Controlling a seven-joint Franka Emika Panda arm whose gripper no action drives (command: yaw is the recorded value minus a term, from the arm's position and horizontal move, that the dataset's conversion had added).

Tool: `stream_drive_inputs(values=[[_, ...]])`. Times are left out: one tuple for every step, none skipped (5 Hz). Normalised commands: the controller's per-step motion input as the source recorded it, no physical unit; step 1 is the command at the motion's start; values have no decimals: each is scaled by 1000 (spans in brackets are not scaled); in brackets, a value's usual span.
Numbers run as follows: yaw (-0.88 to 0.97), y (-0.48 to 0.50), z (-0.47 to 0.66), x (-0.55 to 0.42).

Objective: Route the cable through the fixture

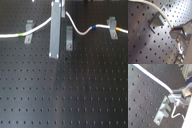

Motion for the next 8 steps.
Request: stream_drive_inputs(values=[[169,44,204,-114],[0,1,71,1],[0,310,374,-102],[0,1,69,1],[17,142,318,-195],[0,74,266,-165],[-49,210,216,-146],[-186,380,220,0]])
